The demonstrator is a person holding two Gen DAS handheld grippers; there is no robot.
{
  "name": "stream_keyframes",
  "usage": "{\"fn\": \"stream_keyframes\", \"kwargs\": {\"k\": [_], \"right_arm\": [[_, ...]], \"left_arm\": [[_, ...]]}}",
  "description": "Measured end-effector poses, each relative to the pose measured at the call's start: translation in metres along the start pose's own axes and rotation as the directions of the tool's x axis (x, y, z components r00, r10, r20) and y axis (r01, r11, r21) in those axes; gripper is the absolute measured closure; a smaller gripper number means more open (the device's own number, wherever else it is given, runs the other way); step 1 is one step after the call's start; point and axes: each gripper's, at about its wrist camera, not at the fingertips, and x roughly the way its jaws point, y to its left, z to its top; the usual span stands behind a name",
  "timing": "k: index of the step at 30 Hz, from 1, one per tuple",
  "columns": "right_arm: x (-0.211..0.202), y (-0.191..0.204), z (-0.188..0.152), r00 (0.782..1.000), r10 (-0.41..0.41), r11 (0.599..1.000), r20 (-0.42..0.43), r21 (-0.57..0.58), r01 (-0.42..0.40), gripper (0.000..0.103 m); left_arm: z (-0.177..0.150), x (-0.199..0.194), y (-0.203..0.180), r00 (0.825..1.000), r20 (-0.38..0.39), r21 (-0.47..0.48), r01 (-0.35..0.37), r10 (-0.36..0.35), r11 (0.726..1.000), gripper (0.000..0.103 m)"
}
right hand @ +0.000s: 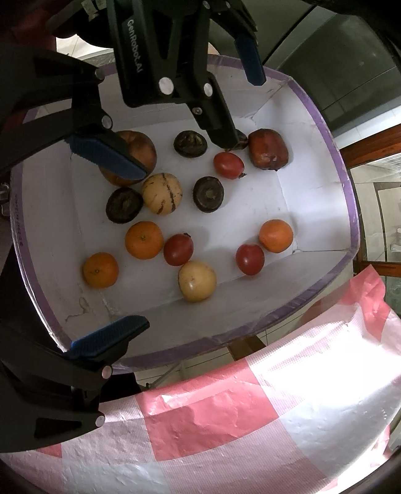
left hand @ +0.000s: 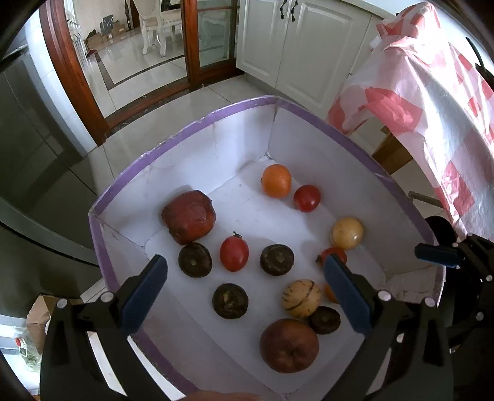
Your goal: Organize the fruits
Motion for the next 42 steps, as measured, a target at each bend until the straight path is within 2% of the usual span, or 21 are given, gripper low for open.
{"fn": "stream_keyframes", "kwargs": {"k": [42], "right_arm": [[0.0086, 0.0018, -0.0017, 1.000, -0.016, 1.000, -0.023, -0.009, 0.016, 0.016]], "left_arm": [[0.0017, 0.0084, 0.0020, 1.000, -0.019, -0.004, 0.015, -0.015, 1.000, 0.001]]}}
